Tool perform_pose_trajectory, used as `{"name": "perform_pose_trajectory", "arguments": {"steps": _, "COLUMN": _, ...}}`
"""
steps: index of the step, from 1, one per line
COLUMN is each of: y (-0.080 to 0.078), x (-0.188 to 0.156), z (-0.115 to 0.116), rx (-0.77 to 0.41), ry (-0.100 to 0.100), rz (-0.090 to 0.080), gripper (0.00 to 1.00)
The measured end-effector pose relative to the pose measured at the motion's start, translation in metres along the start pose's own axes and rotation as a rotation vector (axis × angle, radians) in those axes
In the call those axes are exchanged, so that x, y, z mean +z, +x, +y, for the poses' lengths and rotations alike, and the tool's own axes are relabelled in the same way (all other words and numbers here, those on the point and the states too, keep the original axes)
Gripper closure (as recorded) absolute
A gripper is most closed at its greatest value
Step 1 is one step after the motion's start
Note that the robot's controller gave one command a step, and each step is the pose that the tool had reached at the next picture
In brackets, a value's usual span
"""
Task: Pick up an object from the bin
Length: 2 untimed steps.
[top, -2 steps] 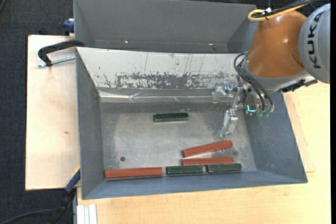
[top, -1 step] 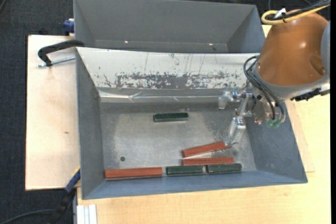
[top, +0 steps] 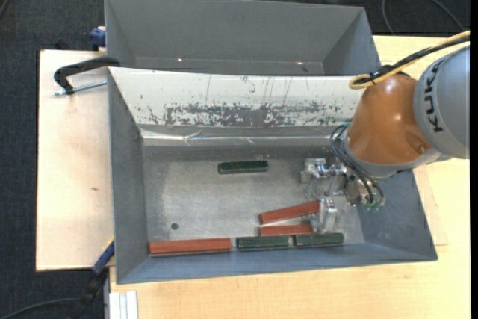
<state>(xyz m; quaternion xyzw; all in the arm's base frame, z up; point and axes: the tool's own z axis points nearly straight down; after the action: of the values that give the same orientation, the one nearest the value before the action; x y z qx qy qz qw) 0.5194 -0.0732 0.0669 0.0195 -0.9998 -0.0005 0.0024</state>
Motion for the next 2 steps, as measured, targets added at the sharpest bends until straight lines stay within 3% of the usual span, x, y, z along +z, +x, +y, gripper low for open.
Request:
{"name": "perform_pose_trajectory", "arguments": {"steps": 1, "y": -0.002, "x": -0.004, "z": 0.001, "rx": -0.002, "ry": 0.001, "rz": -0.006, "gripper": 1.00}}
{"name": "perform_pose_trajectory", "arguments": {"steps": 2, "y": -0.003, "x": -0.128, "z": 0.010, "rx": -0.014, "ry": 0.003, "rz": -0.019, "gripper": 1.00}}
